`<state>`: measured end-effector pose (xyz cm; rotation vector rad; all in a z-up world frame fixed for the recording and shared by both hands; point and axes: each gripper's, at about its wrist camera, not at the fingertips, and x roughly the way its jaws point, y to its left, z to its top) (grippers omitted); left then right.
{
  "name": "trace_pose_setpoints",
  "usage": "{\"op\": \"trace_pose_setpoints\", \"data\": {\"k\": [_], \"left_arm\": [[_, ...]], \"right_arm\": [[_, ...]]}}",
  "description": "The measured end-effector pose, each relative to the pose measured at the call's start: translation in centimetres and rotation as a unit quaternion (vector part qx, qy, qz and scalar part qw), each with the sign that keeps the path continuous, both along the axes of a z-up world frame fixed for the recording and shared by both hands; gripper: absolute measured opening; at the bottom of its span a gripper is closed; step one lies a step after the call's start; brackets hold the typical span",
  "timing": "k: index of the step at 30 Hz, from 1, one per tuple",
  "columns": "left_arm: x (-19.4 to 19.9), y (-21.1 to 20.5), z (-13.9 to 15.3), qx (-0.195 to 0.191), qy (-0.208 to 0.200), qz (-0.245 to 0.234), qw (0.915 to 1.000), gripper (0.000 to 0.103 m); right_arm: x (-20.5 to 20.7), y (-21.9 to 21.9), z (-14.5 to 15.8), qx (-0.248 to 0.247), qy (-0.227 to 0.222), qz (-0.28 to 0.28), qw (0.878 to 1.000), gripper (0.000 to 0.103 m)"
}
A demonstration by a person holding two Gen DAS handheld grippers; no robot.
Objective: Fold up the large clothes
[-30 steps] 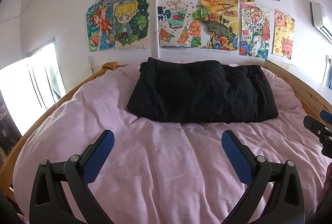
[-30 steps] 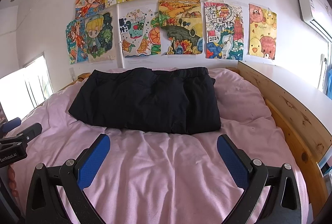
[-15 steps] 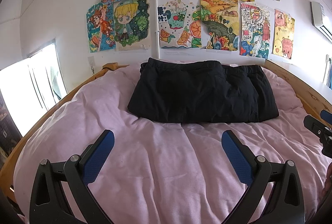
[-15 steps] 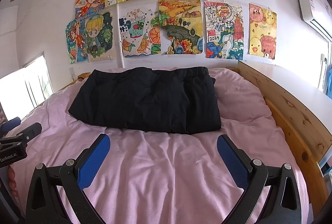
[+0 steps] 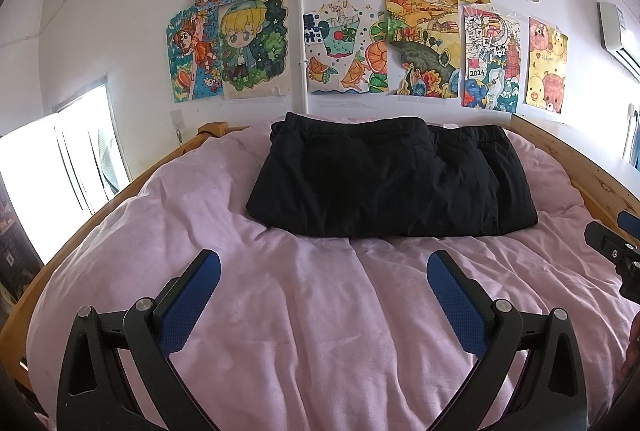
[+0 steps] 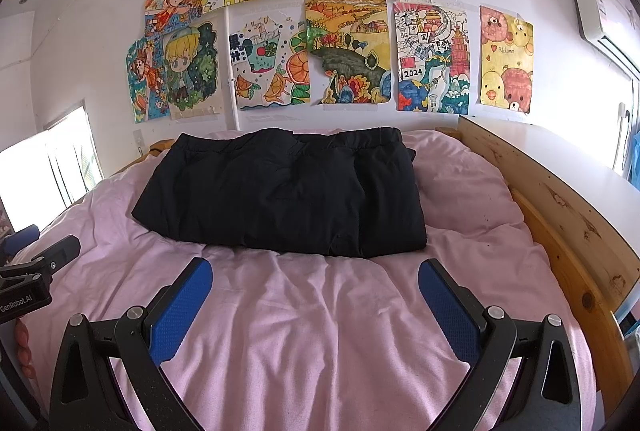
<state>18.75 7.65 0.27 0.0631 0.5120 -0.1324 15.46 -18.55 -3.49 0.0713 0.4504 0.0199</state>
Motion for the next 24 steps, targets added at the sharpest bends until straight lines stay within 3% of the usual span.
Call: {"op": "trace_pose_setpoints", "data": {"k": [24], "left_arm": [[0.08, 0.31, -0.02, 0.000, 0.001, -0.003, 1.0000, 0.102]], "right_arm": [[0.02, -0.07, 0.00, 0.000, 0.001, 0.000, 1.000, 0.103]]}}
